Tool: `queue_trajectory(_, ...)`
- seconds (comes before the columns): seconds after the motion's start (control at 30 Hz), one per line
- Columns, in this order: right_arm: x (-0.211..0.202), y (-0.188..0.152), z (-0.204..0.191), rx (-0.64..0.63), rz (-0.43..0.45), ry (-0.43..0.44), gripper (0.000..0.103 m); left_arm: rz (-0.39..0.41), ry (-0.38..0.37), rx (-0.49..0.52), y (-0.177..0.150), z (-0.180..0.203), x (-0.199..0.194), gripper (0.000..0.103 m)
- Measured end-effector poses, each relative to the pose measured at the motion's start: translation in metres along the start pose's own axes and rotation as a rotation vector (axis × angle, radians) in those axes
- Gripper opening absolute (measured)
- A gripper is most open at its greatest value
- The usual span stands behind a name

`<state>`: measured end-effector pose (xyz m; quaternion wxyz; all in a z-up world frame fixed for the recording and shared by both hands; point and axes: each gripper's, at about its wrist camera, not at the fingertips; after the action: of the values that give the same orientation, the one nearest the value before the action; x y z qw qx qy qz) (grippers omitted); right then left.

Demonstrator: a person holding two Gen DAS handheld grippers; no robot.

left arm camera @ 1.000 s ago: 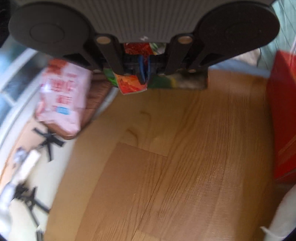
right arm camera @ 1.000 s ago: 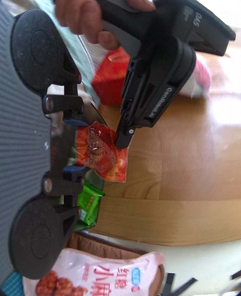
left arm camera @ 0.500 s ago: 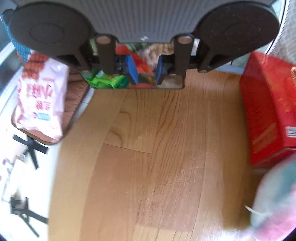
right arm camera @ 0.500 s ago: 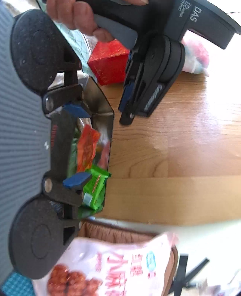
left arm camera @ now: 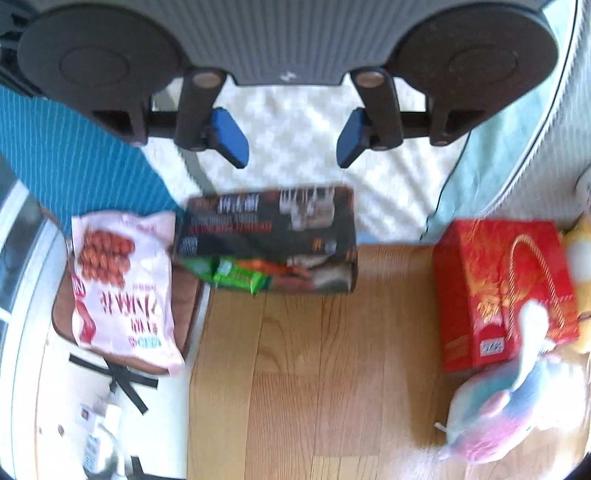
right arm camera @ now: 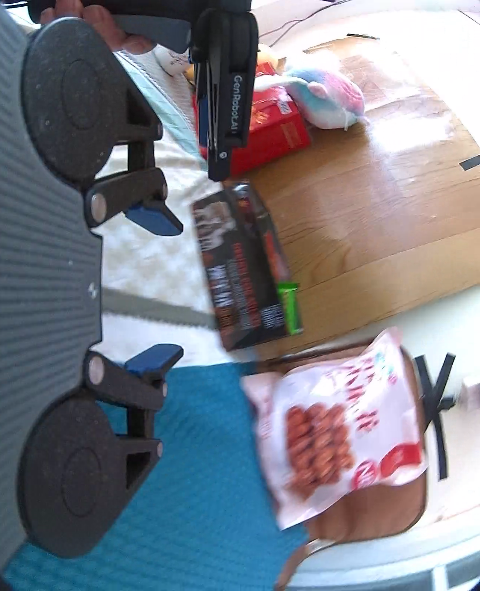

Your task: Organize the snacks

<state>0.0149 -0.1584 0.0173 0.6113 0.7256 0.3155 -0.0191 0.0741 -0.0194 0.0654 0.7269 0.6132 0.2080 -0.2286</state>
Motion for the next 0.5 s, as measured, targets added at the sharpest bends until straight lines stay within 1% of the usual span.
queue_trajectory(0.03,-0.005,-0.005,0.0,0.007,-0.006,0.001,0.067,-0.007,0.003,0.002,-0.007,-0.001,-0.004,0.056)
queue_trajectory(0.13,-0.015,-0.017,0.001,0.047,-0.022,0.025,0.067,-0.008,0.026,0.023,-0.026,0.0,-0.018,0.066)
queue_trajectory(0.17,-0.018,-0.02,0.002,0.061,-0.026,0.031,0.067,-0.004,0.034,0.029,-0.03,0.001,-0.022,0.073)
queue_trajectory(0.2,-0.02,-0.023,0.002,0.072,-0.031,0.035,0.067,0.001,0.038,0.035,-0.035,0.001,-0.026,0.077)
queue_trajectory(0.27,-0.025,-0.026,0.002,0.084,-0.034,0.041,0.067,0.007,0.051,0.048,-0.043,0.003,-0.033,0.079)
queue_trajectory(0.33,-0.029,-0.028,0.001,0.087,-0.036,0.046,0.067,0.011,0.063,0.053,-0.049,0.004,-0.037,0.086)
queue_trajectory(0.4,-0.032,-0.03,0.0,0.093,-0.043,0.053,0.067,0.018,0.077,0.048,-0.054,0.004,-0.041,0.099)
queue_trajectory(0.43,-0.034,-0.031,0.0,0.094,-0.046,0.057,0.067,0.026,0.09,0.046,-0.055,0.004,-0.044,0.103)
queue_trajectory(0.5,-0.038,-0.033,-0.001,0.098,-0.05,0.064,0.067,0.038,0.119,0.055,-0.058,0.005,-0.049,0.103)
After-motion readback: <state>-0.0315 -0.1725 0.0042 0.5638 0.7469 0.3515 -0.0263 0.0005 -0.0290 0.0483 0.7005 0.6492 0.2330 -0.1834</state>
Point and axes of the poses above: each gripper's, at about its wrist camera, not at the fingertips, and x roughly the way its jaws point, z to its right, y to its top, and after that the axes turned 6 degrees about -x, right-handed
